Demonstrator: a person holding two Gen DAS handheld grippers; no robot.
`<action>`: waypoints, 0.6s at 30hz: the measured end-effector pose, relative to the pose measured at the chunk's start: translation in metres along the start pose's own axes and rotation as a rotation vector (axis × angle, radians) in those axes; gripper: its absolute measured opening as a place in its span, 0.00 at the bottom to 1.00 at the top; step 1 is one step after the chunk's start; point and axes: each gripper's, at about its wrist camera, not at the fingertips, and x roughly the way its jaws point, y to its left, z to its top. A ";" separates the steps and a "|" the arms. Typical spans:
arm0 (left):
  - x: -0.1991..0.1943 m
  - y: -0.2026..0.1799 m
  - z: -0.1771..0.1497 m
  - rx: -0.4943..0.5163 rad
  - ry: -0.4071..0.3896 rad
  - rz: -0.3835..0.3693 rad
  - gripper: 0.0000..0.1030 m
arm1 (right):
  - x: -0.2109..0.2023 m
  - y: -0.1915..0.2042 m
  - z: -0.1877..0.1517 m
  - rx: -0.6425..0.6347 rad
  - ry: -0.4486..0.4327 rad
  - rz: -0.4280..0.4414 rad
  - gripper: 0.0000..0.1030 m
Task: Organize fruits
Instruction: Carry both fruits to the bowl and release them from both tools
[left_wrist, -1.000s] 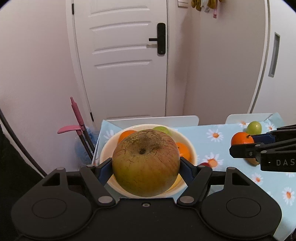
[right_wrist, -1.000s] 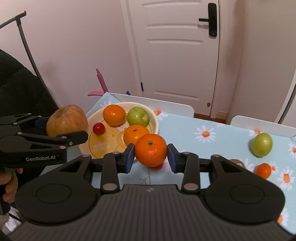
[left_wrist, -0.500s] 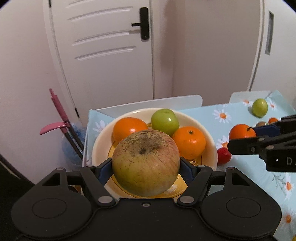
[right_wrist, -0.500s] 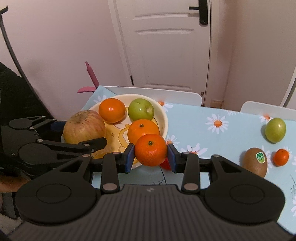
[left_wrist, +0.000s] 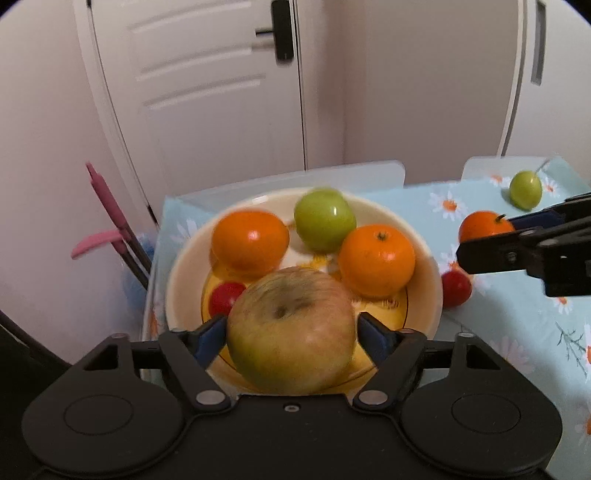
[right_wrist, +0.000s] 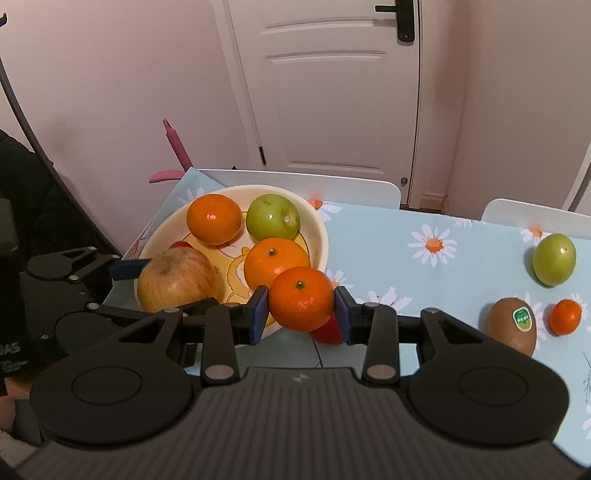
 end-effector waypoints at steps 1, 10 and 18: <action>-0.005 -0.001 0.001 -0.001 -0.019 0.006 0.98 | -0.001 -0.001 0.001 -0.003 0.001 0.007 0.51; -0.036 0.005 -0.001 -0.042 -0.029 0.067 1.00 | 0.003 0.004 0.012 -0.090 0.019 0.074 0.51; -0.056 0.007 -0.015 -0.079 -0.017 0.114 1.00 | 0.021 0.026 0.011 -0.162 0.080 0.125 0.51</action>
